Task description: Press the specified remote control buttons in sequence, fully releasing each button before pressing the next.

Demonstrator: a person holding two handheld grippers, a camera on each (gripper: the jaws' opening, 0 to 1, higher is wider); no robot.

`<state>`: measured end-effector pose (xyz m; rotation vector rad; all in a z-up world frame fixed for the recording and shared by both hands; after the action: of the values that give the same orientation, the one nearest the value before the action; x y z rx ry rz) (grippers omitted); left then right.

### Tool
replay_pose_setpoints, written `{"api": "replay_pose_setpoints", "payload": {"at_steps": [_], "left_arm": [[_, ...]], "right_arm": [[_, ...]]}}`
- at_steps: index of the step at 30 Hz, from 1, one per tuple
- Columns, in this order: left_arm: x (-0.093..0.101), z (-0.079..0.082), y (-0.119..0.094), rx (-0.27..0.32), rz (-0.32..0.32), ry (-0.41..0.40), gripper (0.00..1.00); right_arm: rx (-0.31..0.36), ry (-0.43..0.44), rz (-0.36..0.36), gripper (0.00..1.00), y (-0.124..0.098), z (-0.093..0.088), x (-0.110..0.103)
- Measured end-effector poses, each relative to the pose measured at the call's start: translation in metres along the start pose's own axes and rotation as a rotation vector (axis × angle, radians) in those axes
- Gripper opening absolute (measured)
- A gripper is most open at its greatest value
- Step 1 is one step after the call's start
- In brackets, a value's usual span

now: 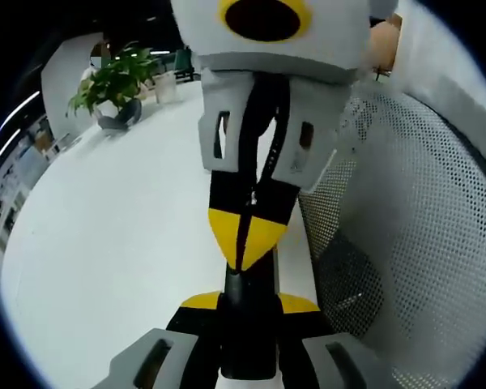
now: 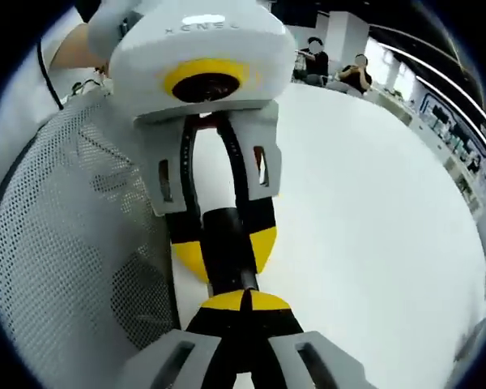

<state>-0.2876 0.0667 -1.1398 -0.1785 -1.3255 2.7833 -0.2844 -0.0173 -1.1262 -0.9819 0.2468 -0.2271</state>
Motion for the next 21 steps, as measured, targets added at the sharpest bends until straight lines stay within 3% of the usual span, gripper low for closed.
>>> {"api": "replay_pose_setpoints", "payload": {"at_steps": [5,12,21], "left_arm": [[-0.001,0.000,0.000,0.000,-0.003,0.004,0.23],[-0.001,-0.001,0.001,0.015,0.001,-0.003,0.23],[-0.001,-0.001,0.001,0.014,-0.001,-0.001,0.23]], "right_arm": [[-0.033,0.047,0.033,0.00,0.002,0.003,0.005],[-0.127,0.188,0.098,0.00,0.005,0.009,0.012],[-0.193,0.232,0.127,0.00,0.010,0.013,0.019]]}}
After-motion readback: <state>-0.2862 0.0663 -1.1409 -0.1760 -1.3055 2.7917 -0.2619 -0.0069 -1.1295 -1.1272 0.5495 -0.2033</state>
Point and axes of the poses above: the point that each gripper's makers call its tool centre point, and the gripper's own axes: y roughly forward along the fingers, x roughly to its right, z roughly out of its top, the point moved 7 cm from there along -y, roughly backward along the fingers, and after that the axes turned 9 degrees about y, right-handed, at the moved point
